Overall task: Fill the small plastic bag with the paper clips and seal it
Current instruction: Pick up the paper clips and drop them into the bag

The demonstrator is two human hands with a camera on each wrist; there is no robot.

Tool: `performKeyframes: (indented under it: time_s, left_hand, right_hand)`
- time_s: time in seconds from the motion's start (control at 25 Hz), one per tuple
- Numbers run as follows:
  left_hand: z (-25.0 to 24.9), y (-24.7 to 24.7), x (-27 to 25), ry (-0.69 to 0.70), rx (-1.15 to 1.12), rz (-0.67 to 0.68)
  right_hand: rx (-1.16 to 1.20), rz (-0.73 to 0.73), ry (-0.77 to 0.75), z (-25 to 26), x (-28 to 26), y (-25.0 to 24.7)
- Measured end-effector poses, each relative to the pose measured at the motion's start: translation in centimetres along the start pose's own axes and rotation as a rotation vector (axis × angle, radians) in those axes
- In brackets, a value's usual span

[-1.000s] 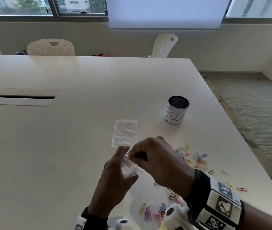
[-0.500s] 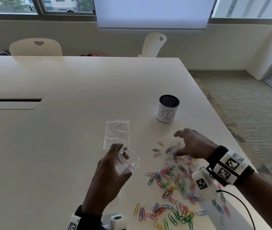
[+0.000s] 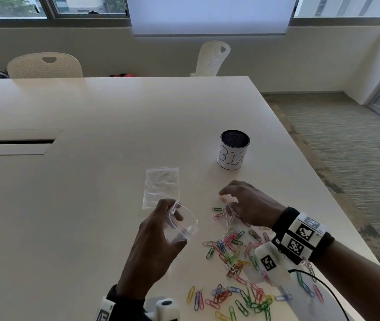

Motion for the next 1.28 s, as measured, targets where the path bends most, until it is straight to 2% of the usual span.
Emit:
performKeyframes:
  time_s: [0.16,0.28,0.48,0.84,1.0,1.12,1.28]
  left_hand:
    - [-0.1,0.0,-0.2,-0.009,-0.010,-0.005]
    - [-0.3,-0.1,-0.3,-0.017,-0.020,-0.019]
    - [-0.4,0.2,-0.2,-0.016,-0.005,-0.027]
    - [-0.7,1.2,-0.3,-0.014,-0.002,-0.013]
    - [-0.7,1.3,-0.6,-0.014,-0.008,-0.020]
    - [-0.9,1.3,-0.7,-0.015,-0.017,-0.026]
    - [-1.1,1.5,-0.7,-0.017,-0.014,-0.033]
  right_hand:
    - [-0.097,0.087,-0.180,0.3,-0.5,0.7]
    - [-0.167,0.116,-0.247,-0.3,-2.0,0.8]
    - [-0.159,0.005,-0.230,-0.7,-3.4,2.2]
    - [-0.119,-0.046,-0.196,-0.3,-3.9,2.3]
    - [0.093,-0.133,-0.111,-1.5,-3.6,1.0]
    - [0.433,-0.157,-0.006,-1.5,-4.0,-0.9]
    - [0.841,-0.098,-0.025,1.8,-5.1,-3.3]
Point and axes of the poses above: each hand's wrist, its own x-axis towards the middle knuckle, its own y-axis out of the palm, z = x × y, the point moved 1 cm from there along x, towards the middle knuckle, and after that the axes turned 11 degrees about -x, right-handed, at the moved point
